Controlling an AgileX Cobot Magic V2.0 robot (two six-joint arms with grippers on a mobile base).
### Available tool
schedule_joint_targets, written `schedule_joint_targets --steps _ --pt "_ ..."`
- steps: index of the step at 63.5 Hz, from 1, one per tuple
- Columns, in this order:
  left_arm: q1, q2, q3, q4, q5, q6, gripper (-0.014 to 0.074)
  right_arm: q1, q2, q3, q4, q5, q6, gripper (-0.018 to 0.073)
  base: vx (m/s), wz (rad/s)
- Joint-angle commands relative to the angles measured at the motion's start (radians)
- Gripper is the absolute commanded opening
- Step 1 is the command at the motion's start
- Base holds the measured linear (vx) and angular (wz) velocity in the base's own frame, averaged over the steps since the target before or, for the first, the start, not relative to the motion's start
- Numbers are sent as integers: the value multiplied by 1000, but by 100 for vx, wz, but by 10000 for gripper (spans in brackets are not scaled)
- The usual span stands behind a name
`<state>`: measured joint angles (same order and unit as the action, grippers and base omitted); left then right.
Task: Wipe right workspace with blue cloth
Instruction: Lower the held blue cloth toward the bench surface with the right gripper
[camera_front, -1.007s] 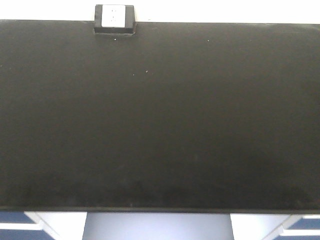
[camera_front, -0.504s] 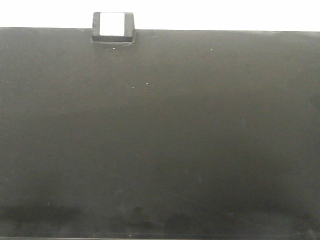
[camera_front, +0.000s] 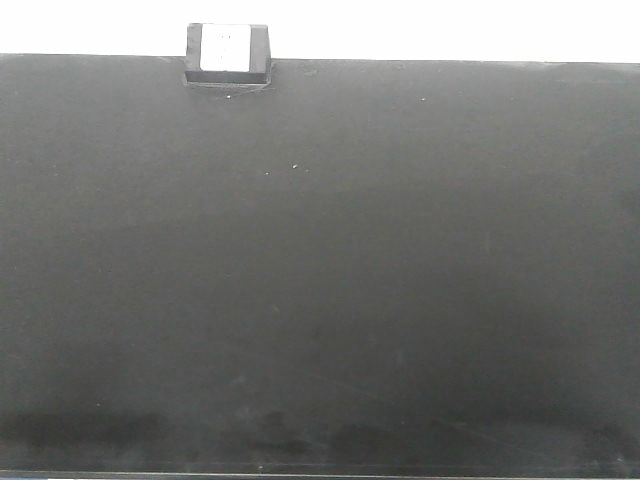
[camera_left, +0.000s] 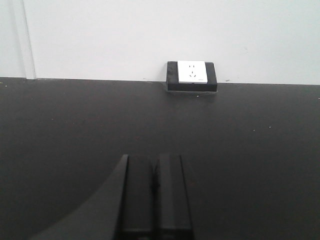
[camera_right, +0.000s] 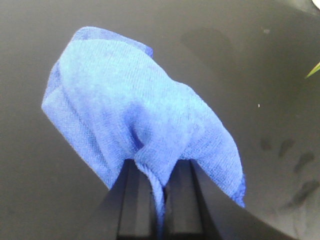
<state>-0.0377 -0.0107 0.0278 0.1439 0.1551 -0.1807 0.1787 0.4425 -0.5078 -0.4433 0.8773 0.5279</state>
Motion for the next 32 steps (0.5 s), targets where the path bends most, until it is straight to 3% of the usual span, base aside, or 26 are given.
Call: schedule_joint_targets --steps 1,10,17,24,32 --pt "-5 -15 30 1 -83 -8 -6 2 16 -31 -49 -76 -11 0 0 0" --pt "-5 -15 30 1 -83 -8 -6 2 16 -29 -45 -105 4 0 0 0" --pt "-5 -15 30 1 -83 -8 -6 2 30 12 -61 -240 1 0 0 0" --pt "-5 -15 30 1 -83 -8 -6 2 108 102 -142 -404 -1 0 0 0" --pt "-5 -15 30 1 -83 -8 -6 2 261 151 -173 -490 -1 0 0 0"
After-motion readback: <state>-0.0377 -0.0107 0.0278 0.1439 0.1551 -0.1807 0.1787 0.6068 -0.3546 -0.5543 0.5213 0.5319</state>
